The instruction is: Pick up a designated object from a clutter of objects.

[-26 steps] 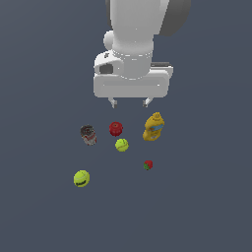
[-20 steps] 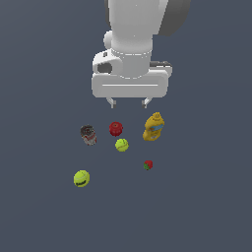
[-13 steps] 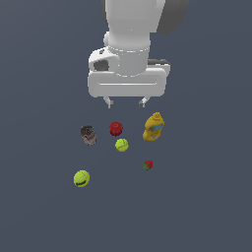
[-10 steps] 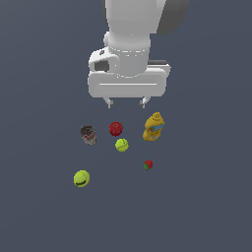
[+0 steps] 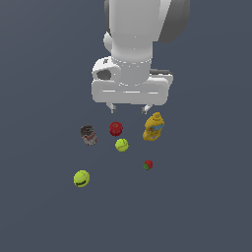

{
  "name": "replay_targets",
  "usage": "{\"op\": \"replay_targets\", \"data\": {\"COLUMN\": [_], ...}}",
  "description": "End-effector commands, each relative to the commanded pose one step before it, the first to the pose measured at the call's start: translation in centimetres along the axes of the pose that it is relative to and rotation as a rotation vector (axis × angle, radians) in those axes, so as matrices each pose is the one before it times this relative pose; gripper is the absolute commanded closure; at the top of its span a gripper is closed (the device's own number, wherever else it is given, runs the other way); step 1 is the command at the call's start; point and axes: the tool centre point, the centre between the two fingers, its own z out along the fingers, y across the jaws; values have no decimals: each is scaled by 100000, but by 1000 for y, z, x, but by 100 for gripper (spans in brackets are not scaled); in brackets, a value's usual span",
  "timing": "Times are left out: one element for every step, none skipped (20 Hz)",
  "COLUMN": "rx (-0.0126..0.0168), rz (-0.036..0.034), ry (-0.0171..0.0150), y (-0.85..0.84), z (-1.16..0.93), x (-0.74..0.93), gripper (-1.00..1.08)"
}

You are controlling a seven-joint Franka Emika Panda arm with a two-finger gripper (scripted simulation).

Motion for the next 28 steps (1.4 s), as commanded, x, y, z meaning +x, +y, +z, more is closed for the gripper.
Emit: {"op": "replay_targets", "data": {"rx": [426, 187, 191, 193, 194, 192, 182, 170, 157, 145, 133, 121, 109, 97, 85, 73, 62, 50, 39, 29, 18, 8, -2, -12, -21, -30, -39, -47], "rz": [4087, 1913, 2036, 2163, 2288, 2403, 2435, 2436, 2439, 2442, 2444, 2447, 2448, 2451, 2452, 2454, 2456, 2457, 2459, 2460, 2462, 2462, 2463, 2464, 2466, 2466, 2467, 2467], "ry": [-247, -107, -117, -128, -139, -150, -155, -158, -160, -161, -162, -163, -162, -162, -160, -159, -156, -153, -150, -146, -141, -136, -131, -125, -118, -111, -104, -96], "y": [-362, -170, -184, -196, -210, -222, -226, -228, -229, -230, -230, -230, -230, -229, -228, -227, -225, -224, -221, -219, -216, -213, -210, -206, -202, -197, -193, -188], "z": [741, 341, 365, 389, 413, 436, 444, 447, 449, 452, 454, 457, 459, 461, 463, 466, 468, 470, 472, 474, 476, 478, 479, 481, 483, 484, 486, 487], "x": [316, 139, 142, 144, 144, 142, 135, 125, 116, 107, 98, 89, 79, 70, 61, 52, 44, 35, 26, 18, 9, 1, -7, -15, -22, -30, -37, -44], "gripper": [-92, -92, -92, -92, -92, -92, -92, -92, -92, -92, -92, -92, -92, -92, -92, -92, -92, -92, -92, -92, -92, -92, -92, -92, -92, -92, -92, -92]}}
